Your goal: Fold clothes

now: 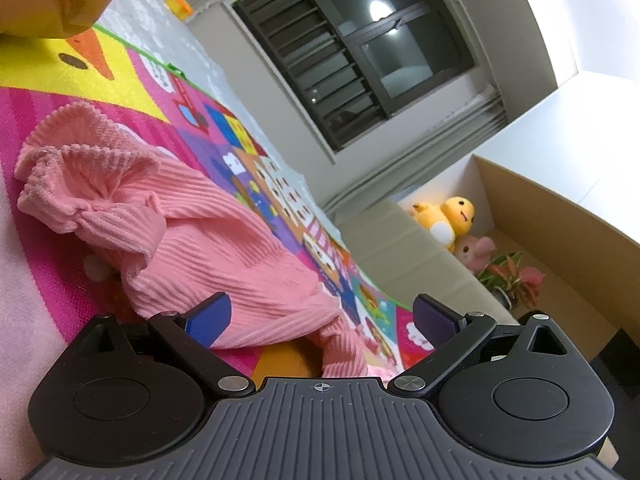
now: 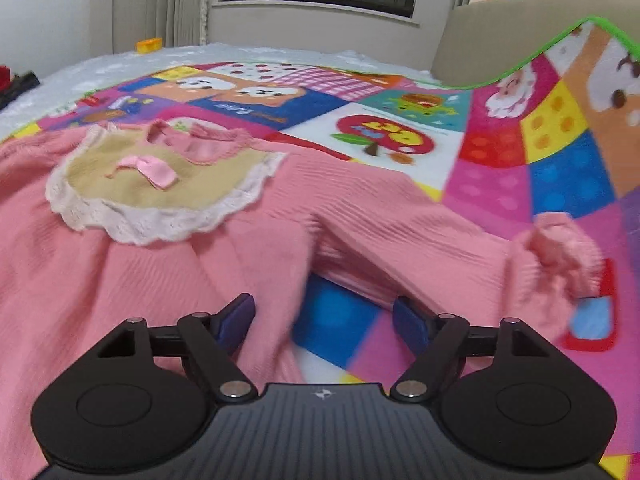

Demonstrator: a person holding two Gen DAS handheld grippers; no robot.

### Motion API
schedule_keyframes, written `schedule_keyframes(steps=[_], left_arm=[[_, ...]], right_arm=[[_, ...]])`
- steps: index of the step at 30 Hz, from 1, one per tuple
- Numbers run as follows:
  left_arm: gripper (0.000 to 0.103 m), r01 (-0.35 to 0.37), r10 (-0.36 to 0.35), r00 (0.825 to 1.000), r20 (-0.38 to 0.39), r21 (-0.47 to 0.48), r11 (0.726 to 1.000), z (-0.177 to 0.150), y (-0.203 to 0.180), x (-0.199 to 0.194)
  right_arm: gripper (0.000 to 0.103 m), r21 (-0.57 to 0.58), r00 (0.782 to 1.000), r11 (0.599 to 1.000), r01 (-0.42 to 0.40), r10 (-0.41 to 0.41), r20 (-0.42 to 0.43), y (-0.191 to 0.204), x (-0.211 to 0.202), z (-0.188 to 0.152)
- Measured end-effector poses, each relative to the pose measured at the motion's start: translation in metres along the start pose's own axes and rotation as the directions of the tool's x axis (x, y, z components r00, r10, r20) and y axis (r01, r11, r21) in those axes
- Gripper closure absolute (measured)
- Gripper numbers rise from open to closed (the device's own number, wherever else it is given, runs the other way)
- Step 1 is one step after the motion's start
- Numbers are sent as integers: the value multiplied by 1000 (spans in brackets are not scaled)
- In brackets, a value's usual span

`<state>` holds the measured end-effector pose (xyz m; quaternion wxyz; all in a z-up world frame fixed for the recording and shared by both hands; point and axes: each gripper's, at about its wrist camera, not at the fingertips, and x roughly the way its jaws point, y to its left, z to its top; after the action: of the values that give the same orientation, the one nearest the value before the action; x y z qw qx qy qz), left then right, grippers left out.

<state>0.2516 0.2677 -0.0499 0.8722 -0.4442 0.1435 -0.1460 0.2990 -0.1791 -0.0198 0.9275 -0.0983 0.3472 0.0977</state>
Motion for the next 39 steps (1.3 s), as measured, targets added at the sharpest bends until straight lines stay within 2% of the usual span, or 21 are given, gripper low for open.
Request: schedule_keyframes(steps=[4, 6, 7, 9, 11, 15, 16, 19, 20, 22, 23, 25, 27, 28, 30, 33, 35, 38, 39], left_arm=[[3, 4, -4, 1000, 3, -5, 1000, 0, 1, -1], [3, 5, -5, 1000, 3, -5, 1000, 0, 2, -1], [3, 5, -5, 1000, 4, -5, 1000, 0, 2, -1], [3, 9, -9, 1000, 6, -7, 1000, 0, 3, -2], [2, 17, -17, 1000, 10, -14, 1000, 0, 4, -2], [2, 30, -30, 999, 13, -23, 999, 0, 6, -3], [2, 33, -32, 999, 14, -24, 999, 0, 7, -3], [2, 40, -39, 999, 17, -28, 999, 1, 8, -3], [2, 41, -41, 999, 17, -29, 999, 1, 8, -3], [1, 45, -45, 999, 18, -31, 998, 1, 8, -3], [1, 47, -47, 999, 19, -32, 998, 1, 7, -2], [1, 49, -48, 999, 20, -33, 998, 1, 7, -2], [1, 45, -45, 999, 19, -30, 999, 1, 6, -2], [1, 44, -43, 999, 18, -28, 999, 1, 6, -2], [1, 41, -41, 999, 18, -27, 999, 1, 5, -2], [1, 20, -19, 1000, 11, -10, 1000, -1, 1, -2], [1, -2, 2, 1000, 5, 7, 1000, -3, -3, -2], [1, -35, 35, 999, -5, 33, 999, -6, -9, -2], [1, -45, 46, 999, -7, 42, 998, -7, -11, -2]], right_arm=[[27, 15, 1000, 1000, -14, 13, 23, -14, -21, 2], [29, -2, 997, 1000, -10, 10, 81, -16, -33, 13], [33, -13, 994, 1000, -6, 8, 113, -17, -39, 19], [61, -61, 990, 998, -9, 18, 141, -11, -37, 35], [67, -117, 991, 993, -18, 33, 132, 1, -23, 53], [67, -188, 993, 978, -86, 101, 69, 29, 20, 75], [67, -212, 995, 975, -73, 85, 49, 34, 35, 77], [63, -270, 995, 958, 99, -95, 28, 28, 81, 73], [56, -235, 991, 963, 135, -130, 36, 17, 85, 72], [55, -123, 984, 976, 179, -176, 37, -7, 84, 74], [55, -61, 984, 982, 179, -177, 34, -19, 76, 73], [53, 35, 984, 988, 153, -155, 89, -40, 42, 62], [36, 127, 975, 982, 140, -159, 154, -62, 4, 45], [34, 167, 965, 972, 166, -195, 177, -73, -13, 34], [33, 229, 943, 943, 242, -284, 175, -94, -36, 11], [34, 315, 936, 905, 287, -335, 108, -124, -39, -8], [34, 371, 939, 885, 283, -334, 82, -139, -30, -14], [34, 398, 948, 879, 261, -310, 64, -144, -1, -11], [44, 396, 952, 882, 254, -301, 61, -143, 9, -9]])
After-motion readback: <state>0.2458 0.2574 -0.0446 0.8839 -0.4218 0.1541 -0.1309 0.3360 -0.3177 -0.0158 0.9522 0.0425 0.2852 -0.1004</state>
